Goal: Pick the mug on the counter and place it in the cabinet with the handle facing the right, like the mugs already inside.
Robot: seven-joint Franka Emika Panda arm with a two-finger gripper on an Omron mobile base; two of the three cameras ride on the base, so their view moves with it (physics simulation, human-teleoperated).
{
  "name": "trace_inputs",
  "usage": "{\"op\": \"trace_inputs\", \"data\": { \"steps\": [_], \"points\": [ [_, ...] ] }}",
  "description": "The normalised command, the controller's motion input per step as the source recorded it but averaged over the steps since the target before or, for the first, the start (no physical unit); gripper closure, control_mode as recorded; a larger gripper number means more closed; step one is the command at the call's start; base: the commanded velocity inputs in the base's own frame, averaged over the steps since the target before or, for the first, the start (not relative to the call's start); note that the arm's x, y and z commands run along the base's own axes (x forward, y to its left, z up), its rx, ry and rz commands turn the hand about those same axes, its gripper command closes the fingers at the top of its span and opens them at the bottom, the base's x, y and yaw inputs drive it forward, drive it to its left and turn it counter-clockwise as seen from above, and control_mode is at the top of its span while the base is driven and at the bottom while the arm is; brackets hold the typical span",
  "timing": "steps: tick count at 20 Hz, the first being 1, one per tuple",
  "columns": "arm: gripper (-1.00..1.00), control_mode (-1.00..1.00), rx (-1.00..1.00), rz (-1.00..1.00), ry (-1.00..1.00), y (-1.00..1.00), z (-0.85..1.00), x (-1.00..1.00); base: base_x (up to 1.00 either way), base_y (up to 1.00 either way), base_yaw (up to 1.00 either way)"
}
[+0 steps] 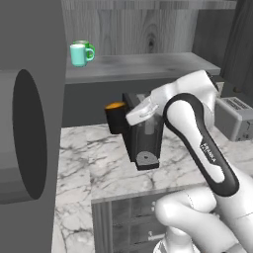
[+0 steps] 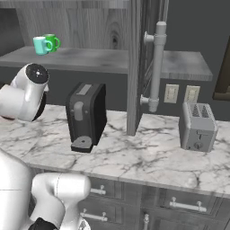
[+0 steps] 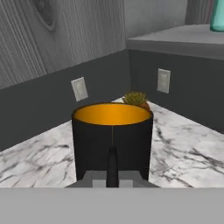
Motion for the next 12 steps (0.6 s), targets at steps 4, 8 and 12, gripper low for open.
{"op": "trace_inputs", "data": {
  "steps": [4,8,12],
  "points": [
    [1.00,-1.00,0.00,0.00,-0.26,-0.19,0.35,0.00,0.00,0.00,0.00],
    [1.00,-1.00,0.00,0.00,-0.20,-0.33,0.45,0.00,0.00,0.00,0.00],
    [1.00,-1.00,0.01,0.00,-0.11,-0.33,0.54,0.01,0.00,0.00,0.00]
  ]
}}
